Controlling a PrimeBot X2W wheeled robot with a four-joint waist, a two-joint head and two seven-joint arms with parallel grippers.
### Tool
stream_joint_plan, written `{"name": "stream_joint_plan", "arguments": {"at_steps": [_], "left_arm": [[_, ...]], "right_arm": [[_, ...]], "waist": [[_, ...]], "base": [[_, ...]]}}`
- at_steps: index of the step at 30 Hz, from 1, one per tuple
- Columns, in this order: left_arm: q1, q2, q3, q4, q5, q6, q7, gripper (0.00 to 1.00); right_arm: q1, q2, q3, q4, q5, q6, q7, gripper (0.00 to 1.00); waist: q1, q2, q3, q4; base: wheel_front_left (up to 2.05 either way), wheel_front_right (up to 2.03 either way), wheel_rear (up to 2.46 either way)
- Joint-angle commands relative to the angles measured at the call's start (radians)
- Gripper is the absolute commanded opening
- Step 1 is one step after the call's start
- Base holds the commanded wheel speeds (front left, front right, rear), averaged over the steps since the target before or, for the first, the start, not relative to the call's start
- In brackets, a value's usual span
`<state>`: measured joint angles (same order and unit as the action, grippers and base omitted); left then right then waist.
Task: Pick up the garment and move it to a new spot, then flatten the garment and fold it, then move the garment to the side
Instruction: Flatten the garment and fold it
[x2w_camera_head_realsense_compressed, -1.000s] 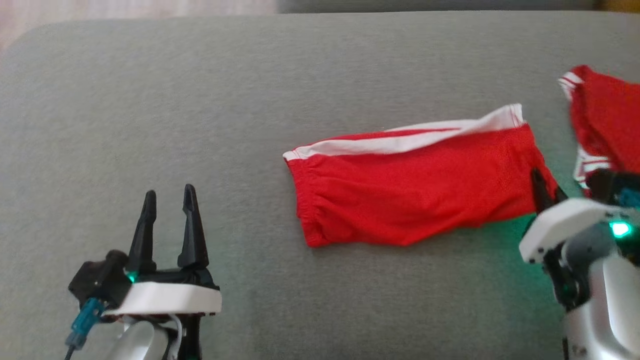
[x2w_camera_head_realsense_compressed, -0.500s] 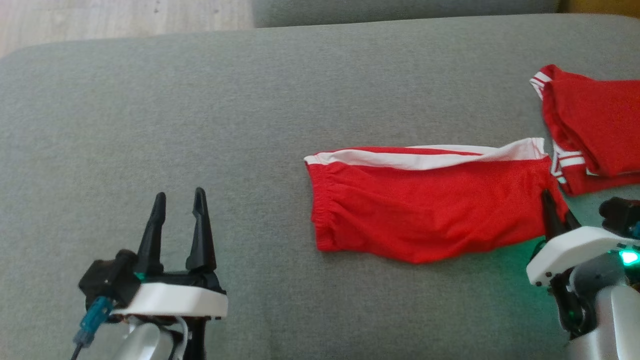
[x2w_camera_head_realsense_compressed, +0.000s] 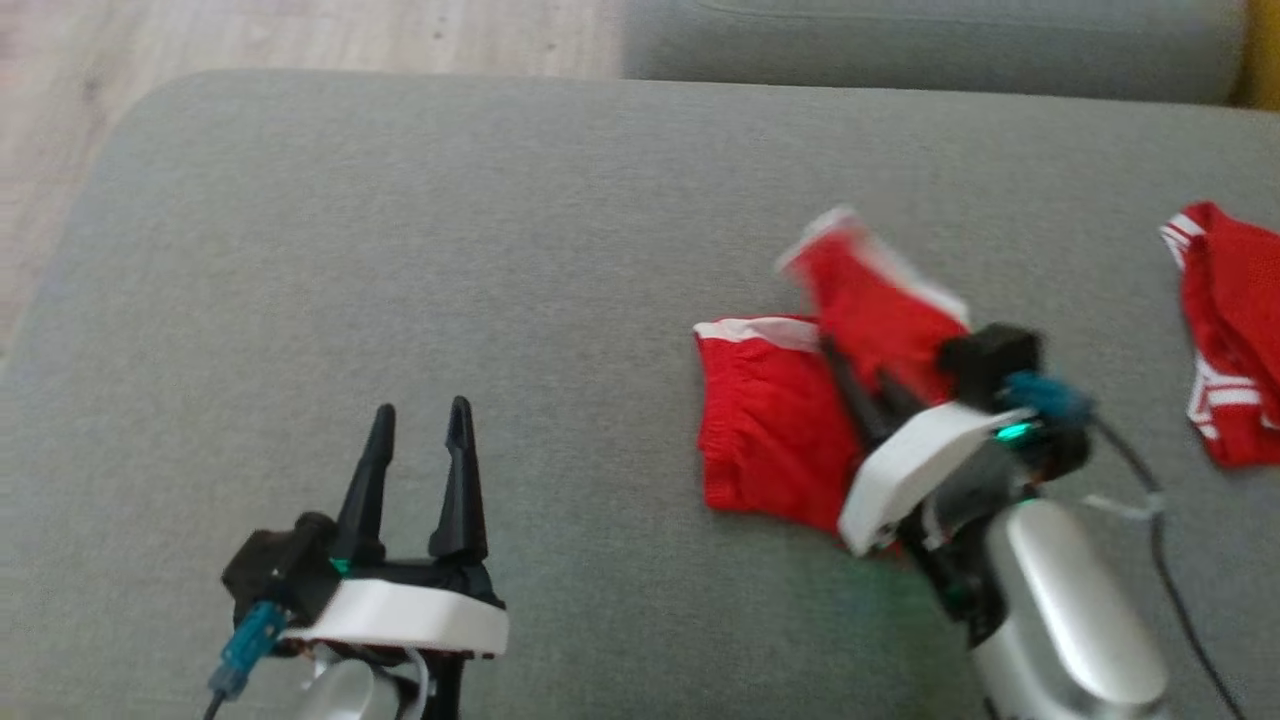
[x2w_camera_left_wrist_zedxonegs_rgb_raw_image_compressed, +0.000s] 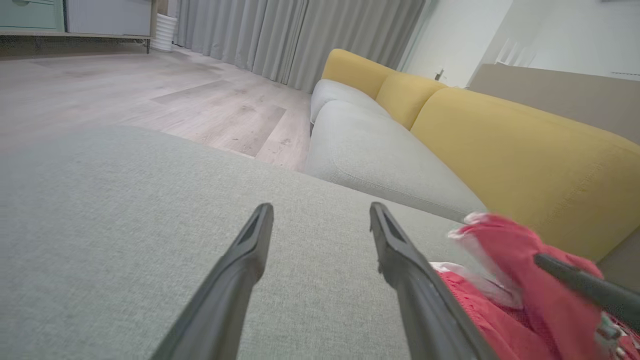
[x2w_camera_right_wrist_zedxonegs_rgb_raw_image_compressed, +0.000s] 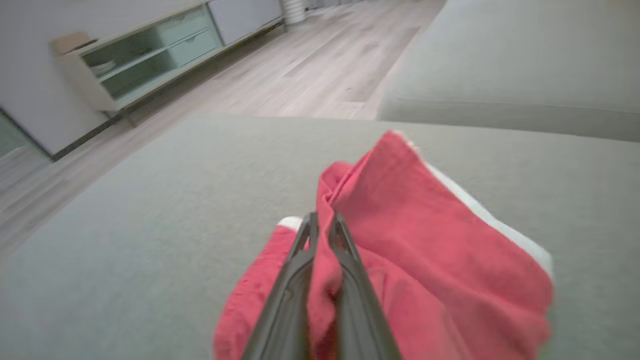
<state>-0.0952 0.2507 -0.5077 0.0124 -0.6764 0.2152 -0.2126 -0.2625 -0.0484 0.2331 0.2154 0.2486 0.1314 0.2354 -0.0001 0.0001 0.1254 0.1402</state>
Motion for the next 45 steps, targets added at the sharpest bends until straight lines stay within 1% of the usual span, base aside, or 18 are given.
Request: {"name": "stream_joint_plan", "arguments": {"at_steps": [1,7,16,17,18,19,22,26,31,33,37,38,39,40,41,42,43,45], "left_arm": [[-0.021,0.003,0.029,-0.027,0.009,-0.003,-0.010,1.00],[-0.019,-0.006,0.030,-0.021,0.005,-0.006,-0.017,1.00],[-0.010,-0.011,0.037,-0.008,0.001,-0.011,-0.027,1.00],[-0.009,-0.011,0.037,-0.007,0.000,-0.011,-0.028,1.00],[-0.008,-0.011,0.037,-0.006,0.000,-0.010,-0.029,1.00],[-0.006,-0.011,0.037,-0.005,0.000,-0.010,-0.029,1.00],[-0.002,-0.008,0.034,-0.005,0.001,-0.009,-0.028,1.00],[0.002,-0.007,0.029,-0.005,0.002,-0.008,-0.025,1.00],[0.006,-0.007,0.020,-0.008,0.003,-0.008,-0.022,1.00],[0.006,-0.007,0.017,-0.009,0.003,-0.007,-0.021,1.00],[0.003,-0.008,0.011,-0.012,0.004,-0.008,-0.020,1.00],[0.002,-0.009,0.010,-0.012,0.004,-0.008,-0.020,1.00],[0.000,-0.009,0.009,-0.011,0.004,-0.009,-0.019,1.00],[-0.002,-0.009,0.009,-0.011,0.004,-0.010,-0.019,1.00],[-0.005,-0.009,0.008,-0.011,0.004,-0.010,-0.019,1.00],[-0.007,-0.010,0.009,-0.010,0.003,-0.010,-0.019,1.00],[-0.008,-0.010,0.009,-0.009,0.003,-0.010,-0.019,1.00],[-0.010,-0.009,0.010,-0.007,0.003,-0.009,-0.020,1.00]], "right_arm": [[-0.037,-0.002,0.057,-0.020,0.015,-0.001,0.006,0.00],[-0.052,-0.002,0.158,0.060,0.035,-0.001,0.004,0.00],[-0.055,-0.002,0.200,0.120,0.026,-0.001,-0.015,0.00],[-0.052,-0.002,0.205,0.121,0.025,-0.001,-0.017,0.29],[-0.049,-0.002,0.212,0.120,0.025,-0.001,-0.019,0.47],[-0.047,-0.002,0.219,0.119,0.027,-0.001,-0.022,1.00],[-0.026,-0.002,0.235,0.088,0.040,-0.001,-0.043,1.00],[-0.008,-0.002,0.214,0.050,0.041,-0.001,-0.069,1.00],[0.010,-0.002,0.118,-0.015,0.008,-0.001,-0.110,1.00],[0.013,-0.002,0.072,-0.032,-0.019,-0.001,-0.122,1.00],[0.005,-0.002,0.015,-0.018,-0.135,-0.001,-0.124,1.00],[0.000,-0.003,0.009,-0.006,-0.176,-0.001,-0.120,0.96],[-0.006,-0.008,0.007,0.007,-0.217,-0.001,-0.119,0.75],[-0.011,-0.012,0.008,0.024,-0.247,-0.001,-0.120,0.42],[-0.014,-0.014,0.010,0.044,-0.265,-0.001,-0.119,0.33],[-0.016,-0.015,0.015,0.064,-0.277,-0.001,-0.118,0.11],[-0.019,-0.018,0.022,0.085,-0.285,-0.001,-0.119,0.00],[-0.022,-0.026,0.047,0.123,-0.301,-0.001,-0.124,0.00]], "waist": [[0.0001,-0.0001,-0.005,0.032],[0.0001,-0.0001,0.007,0.083],[0.0001,-0.0001,0.006,0.108],[0.0001,-0.0001,0.004,0.107],[0.0001,-0.0001,0.002,0.105],[0.0001,-0.0001,0.000,0.102],[0.0001,-0.0001,-0.011,0.086],[0.0001,-0.0001,-0.019,0.073],[0.0001,-0.0001,-0.024,0.060],[0.0001,-0.0001,-0.023,0.058],[0.0001,-0.0001,-0.014,0.058],[0.0001,-0.0001,-0.010,0.060],[0.0001,-0.0001,-0.006,0.063],[0.0001,-0.0001,-0.002,0.066],[0.0001,-0.0001,0.002,0.070],[0.0001,-0.0001,0.006,0.073],[0.0001,-0.0001,0.009,0.077],[0.0001,-0.0001,0.013,0.084]], "base": [[0.00,0.00,0.00],[0.00,0.00,0.00],[0.00,0.00,0.00],[0.00,0.00,0.00],[0.00,0.00,0.00],[0.00,0.00,0.00],[0.00,0.00,0.00],[0.00,0.00,0.00],[0.00,0.00,0.00],[0.00,0.00,0.00],[0.00,0.00,0.00],[0.00,0.00,0.00],[0.00,0.00,0.00],[0.00,0.00,0.00],[0.00,0.00,0.00],[0.00,0.00,0.00],[0.00,0.00,0.00],[0.00,0.00,0.00]]}}
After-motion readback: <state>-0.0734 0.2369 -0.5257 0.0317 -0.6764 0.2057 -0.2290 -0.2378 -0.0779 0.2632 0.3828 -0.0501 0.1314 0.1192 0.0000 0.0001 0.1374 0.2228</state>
